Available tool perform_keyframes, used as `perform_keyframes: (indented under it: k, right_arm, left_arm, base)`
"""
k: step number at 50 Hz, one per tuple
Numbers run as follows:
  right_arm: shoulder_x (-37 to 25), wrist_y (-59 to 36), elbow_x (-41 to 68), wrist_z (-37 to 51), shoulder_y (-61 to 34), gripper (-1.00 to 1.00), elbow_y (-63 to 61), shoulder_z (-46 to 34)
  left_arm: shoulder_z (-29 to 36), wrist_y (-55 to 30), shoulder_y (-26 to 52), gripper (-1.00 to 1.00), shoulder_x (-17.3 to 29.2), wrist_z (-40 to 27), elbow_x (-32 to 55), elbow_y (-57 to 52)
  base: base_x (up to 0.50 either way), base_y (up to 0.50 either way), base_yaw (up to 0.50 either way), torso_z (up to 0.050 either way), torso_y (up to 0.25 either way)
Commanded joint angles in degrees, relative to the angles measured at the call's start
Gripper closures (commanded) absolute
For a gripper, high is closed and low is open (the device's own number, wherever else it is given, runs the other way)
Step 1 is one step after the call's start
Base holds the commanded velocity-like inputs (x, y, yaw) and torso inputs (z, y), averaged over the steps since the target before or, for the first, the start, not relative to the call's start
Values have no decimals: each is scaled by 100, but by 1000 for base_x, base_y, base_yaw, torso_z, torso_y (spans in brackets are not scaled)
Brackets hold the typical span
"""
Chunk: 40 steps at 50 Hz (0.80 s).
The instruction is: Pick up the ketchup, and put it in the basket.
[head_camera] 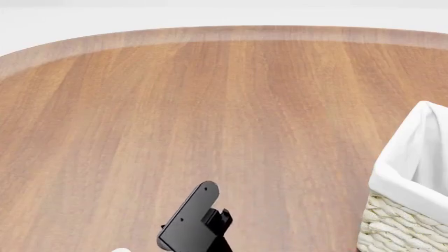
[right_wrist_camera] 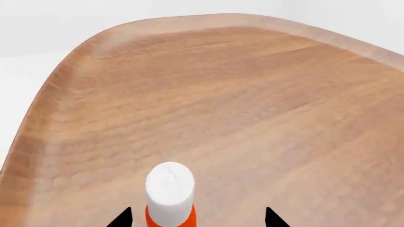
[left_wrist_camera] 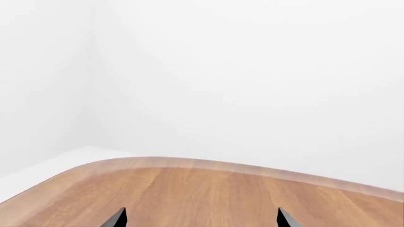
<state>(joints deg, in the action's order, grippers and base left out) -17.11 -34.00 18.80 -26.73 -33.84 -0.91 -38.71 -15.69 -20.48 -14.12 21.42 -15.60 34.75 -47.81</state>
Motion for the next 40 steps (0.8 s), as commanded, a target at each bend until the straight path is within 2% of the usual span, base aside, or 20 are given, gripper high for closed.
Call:
perform_keyframes:
  k: [1, 13, 40]
  right_arm:
    - [200, 20, -25, -77, -196, -100, 186, -149]
    - [354, 66, -35, -114, -268, -100, 332, -280]
    - [831, 1055, -91, -364, -392, -100, 2265, -313]
  left_arm:
    - [11, 78, -66, -100, -12, 13, -10, 2]
    - [60, 136, -118, -100, -19, 15, -46, 3]
    - [32, 252, -277, -100, 0, -4, 2, -88]
  base:
    - [0, 0, 0, 0, 0]
    - [0, 0, 0, 0, 0]
    - [0, 0, 0, 0, 0]
